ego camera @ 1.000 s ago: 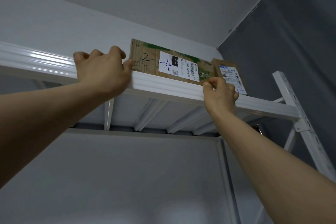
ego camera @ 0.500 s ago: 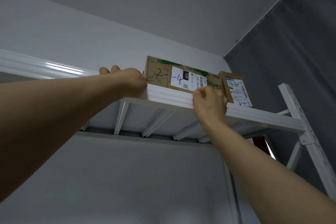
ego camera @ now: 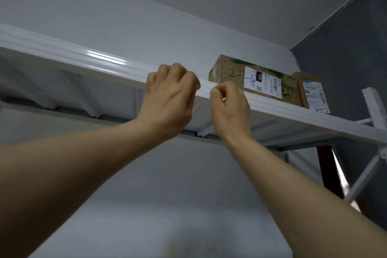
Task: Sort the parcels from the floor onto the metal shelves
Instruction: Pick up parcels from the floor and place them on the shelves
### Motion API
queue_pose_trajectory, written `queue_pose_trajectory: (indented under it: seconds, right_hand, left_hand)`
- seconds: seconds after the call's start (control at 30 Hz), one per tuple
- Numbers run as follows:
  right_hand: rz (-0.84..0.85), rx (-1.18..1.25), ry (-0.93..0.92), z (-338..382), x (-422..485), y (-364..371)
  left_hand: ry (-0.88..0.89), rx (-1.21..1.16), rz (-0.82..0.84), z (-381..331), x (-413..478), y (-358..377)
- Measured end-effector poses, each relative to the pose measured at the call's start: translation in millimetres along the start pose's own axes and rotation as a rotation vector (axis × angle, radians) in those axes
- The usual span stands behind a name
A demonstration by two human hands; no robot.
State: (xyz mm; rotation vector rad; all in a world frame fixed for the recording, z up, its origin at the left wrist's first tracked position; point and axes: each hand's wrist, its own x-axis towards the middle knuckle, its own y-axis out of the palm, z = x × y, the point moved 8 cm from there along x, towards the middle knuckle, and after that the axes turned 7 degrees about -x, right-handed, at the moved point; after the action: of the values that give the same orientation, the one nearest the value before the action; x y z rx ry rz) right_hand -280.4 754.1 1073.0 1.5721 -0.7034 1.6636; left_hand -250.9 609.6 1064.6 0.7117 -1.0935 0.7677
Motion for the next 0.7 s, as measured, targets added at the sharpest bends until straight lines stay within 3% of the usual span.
queue_pose_trajectory:
  seconds: [0.07, 0.33, 0.57, 0.7]
  right_hand:
    - [0.003, 0.039, 0.012, 21.5, -24.2, 10.3]
    - [0.174, 0.137, 0.215, 135.0, -151.4, 55.6]
    - [0.514, 0.347, 0.453, 262.6, -354.2, 98.9]
    - [0.79, 0.38, 0.544, 325.5, -480.6, 118.7]
  left_hand:
    - [0.016, 0.002, 0.077, 13.9, -27.2, -21.1]
    - [-0.203, -0.033, 0.33, 89.8, -144.8, -150.9]
    - [-0.58, -0.122, 0.424, 136.0, -290.6, -311.4]
    - [-0.83, -0.085, 0.603, 155.1, -413.8, -388.5]
